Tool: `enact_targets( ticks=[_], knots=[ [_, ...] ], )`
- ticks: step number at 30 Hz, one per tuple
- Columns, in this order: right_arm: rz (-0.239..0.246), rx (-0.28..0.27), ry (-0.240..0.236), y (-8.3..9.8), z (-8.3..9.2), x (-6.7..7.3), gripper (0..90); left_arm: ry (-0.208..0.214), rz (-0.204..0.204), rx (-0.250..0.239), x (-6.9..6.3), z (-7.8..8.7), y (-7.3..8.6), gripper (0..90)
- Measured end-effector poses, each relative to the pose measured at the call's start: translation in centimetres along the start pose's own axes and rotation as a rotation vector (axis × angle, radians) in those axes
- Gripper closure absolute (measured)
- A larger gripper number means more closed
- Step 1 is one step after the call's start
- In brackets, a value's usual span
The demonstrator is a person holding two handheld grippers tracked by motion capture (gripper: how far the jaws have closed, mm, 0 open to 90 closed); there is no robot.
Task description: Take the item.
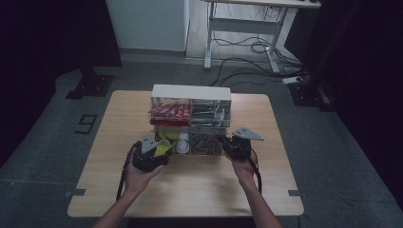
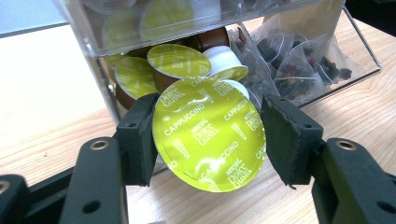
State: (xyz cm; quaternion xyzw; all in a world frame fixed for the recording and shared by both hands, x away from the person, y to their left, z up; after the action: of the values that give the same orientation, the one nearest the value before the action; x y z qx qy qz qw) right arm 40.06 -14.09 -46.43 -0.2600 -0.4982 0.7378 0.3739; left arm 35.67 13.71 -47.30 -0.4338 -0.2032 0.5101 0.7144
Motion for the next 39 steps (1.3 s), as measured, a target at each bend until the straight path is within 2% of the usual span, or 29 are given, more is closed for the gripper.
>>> enact_targets(
  ticks=[8,27,39],
  knots=[
    [-0.004,0.000,0.001,0.1,-0.1,0.0,88.8,-0.007,-0.005,0.016,0.6,0.9,0.8,40.6],
    [-0.002,0.004,0.003,0.1,-0.2,0.0,88.8,-0.023,0.061,0.003,3.4,3.2,1.9,40.6],
    [-0.003,0.006,0.004,0.2,-0.2,0.0,88.8,-0.048,0.083,0.018,4.9,3.3,2.9,40.6]
  ],
)
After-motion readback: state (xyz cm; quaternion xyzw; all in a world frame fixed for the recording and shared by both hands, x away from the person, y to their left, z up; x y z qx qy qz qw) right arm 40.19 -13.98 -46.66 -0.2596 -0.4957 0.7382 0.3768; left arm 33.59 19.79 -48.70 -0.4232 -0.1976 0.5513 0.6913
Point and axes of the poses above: each handheld gripper's, and its own axes: z roughly backward along the jaws, y roughly out of its underside, x roughly to its left, the point moved 4 cm from there along -z, roughly forward along the jaws, and after that the axes turned 10 degrees about z, right-handed, at the moved point
